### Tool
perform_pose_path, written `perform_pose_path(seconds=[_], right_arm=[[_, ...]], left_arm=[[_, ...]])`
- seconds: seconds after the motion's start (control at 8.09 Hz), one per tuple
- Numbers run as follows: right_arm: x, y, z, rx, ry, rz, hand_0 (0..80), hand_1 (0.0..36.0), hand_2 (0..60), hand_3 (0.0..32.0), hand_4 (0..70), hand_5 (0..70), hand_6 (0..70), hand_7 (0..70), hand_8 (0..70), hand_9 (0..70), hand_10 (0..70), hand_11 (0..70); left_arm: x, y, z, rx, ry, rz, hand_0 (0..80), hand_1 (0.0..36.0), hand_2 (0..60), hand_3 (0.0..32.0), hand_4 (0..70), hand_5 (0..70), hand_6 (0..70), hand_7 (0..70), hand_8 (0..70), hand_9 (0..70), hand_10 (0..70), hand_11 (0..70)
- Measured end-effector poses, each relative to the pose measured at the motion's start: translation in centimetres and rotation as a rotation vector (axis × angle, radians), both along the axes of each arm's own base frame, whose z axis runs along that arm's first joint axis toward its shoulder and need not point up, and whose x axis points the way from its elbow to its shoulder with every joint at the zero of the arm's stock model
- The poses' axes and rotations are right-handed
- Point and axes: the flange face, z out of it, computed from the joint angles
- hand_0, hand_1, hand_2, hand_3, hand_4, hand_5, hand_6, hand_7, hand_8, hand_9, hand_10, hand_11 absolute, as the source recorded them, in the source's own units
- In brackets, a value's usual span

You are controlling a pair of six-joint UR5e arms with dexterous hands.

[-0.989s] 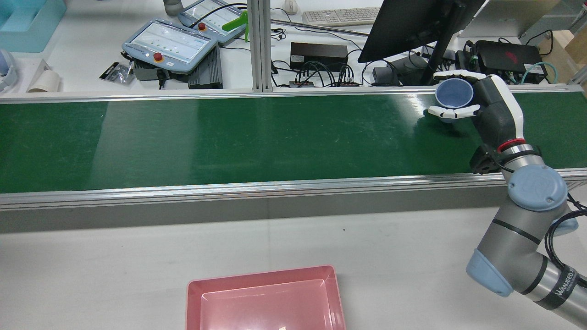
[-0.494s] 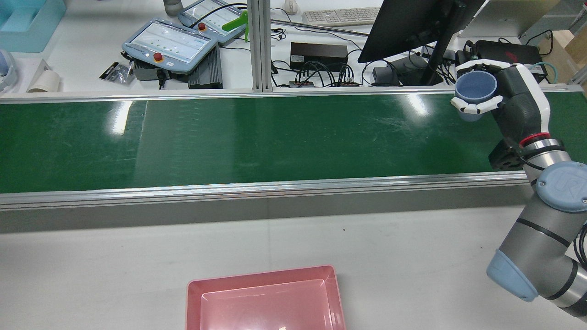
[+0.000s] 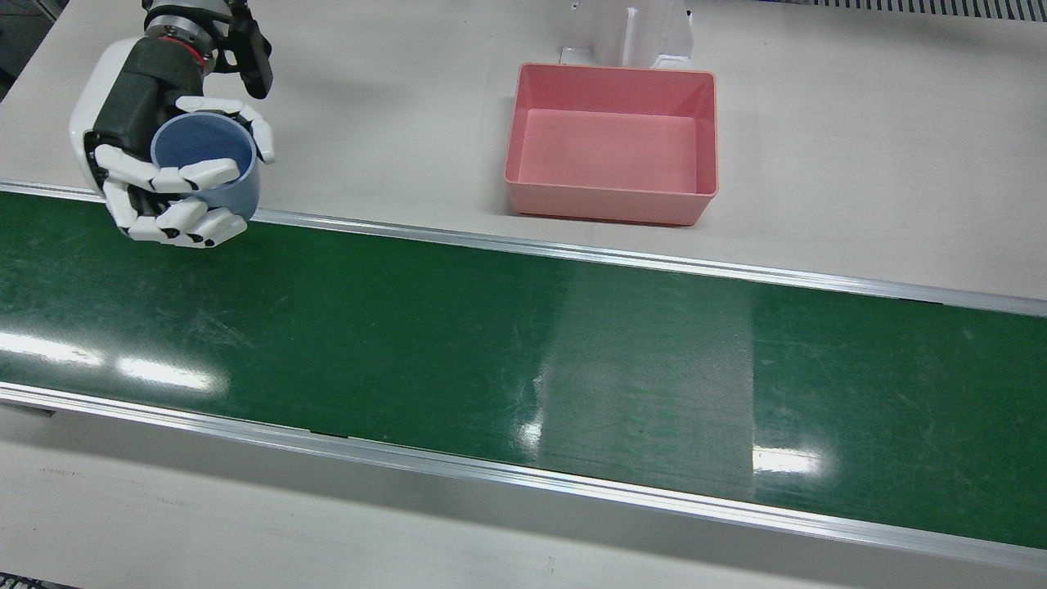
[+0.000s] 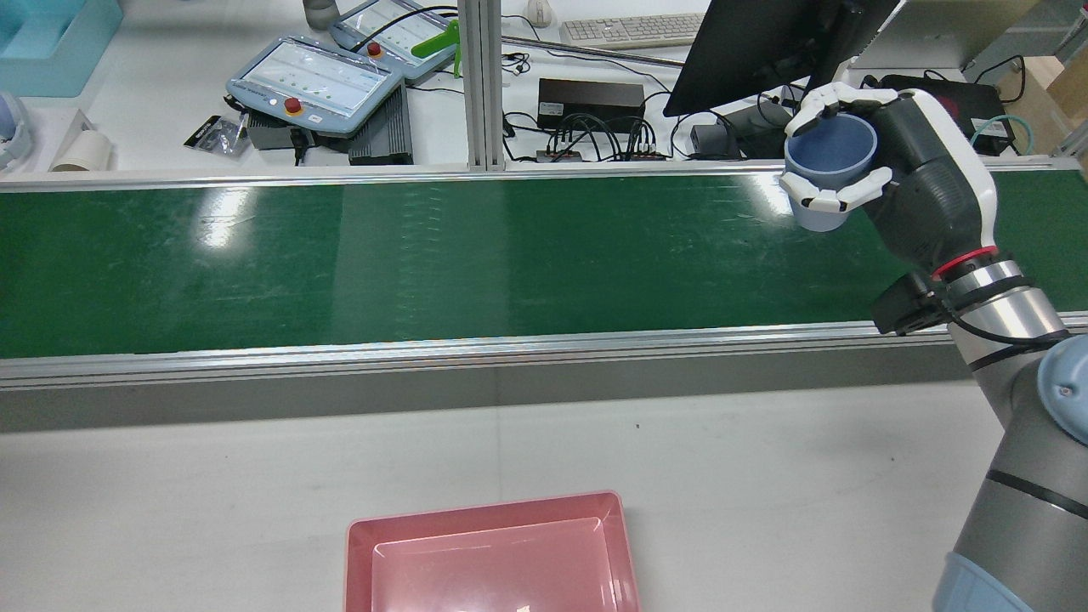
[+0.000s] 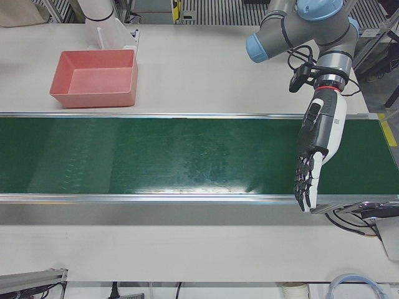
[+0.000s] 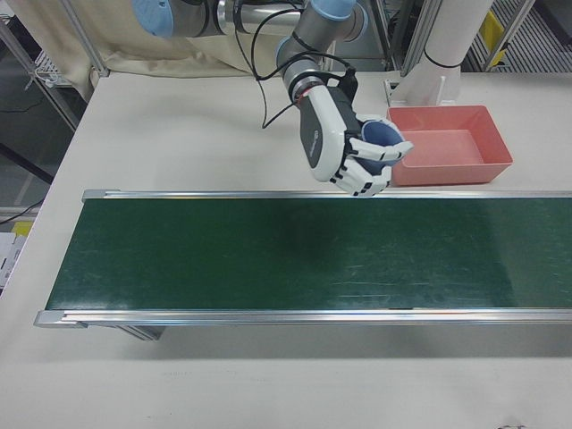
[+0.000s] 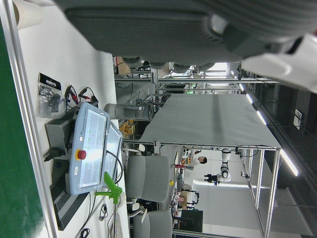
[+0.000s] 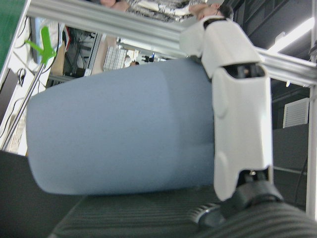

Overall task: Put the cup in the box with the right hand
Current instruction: 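Carry the cup toward the robot and lower it over the pink tray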

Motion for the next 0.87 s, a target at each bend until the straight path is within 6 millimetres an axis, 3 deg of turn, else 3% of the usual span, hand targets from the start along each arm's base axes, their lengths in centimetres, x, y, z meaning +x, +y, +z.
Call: perform_pose_path(seconds=[0.37,0.74,0.87], right_arm=[[-6.2,7.8,-6.3,0.128,0.025,-0.178,80.0,36.0,60.0,0.0,69.0,25.8,36.2,70.0,63.4,70.0,68.5,70.0],[-13.8,14.2,-9.0,0.200,0.073,-0.347,80.0,36.0,60.0,0.0,57.4,25.1,35.3,70.0,63.9,70.0,69.3,70.0],[-16.3,16.2,-9.8,0.234,0.085,-0.382,80.0,36.0,60.0,0.0,59.0,24.9,35.3,70.0,63.7,70.0,69.3,70.0]], left_arm=[[0.0,0.0,-0.1,0.000,0.000,0.000,0.0,0.0,0.0,0.0,0.0,0.0,0.0,0.0,0.0,0.0,0.0,0.0],[0.0,0.0,-0.1,0.000,0.000,0.001,0.0,0.0,0.0,0.0,0.0,0.0,0.0,0.0,0.0,0.0,0.0,0.0],[0.0,0.0,-0.1,0.000,0.000,0.000,0.0,0.0,0.0,0.0,0.0,0.0,0.0,0.0,0.0,0.0,0.0,0.0]])
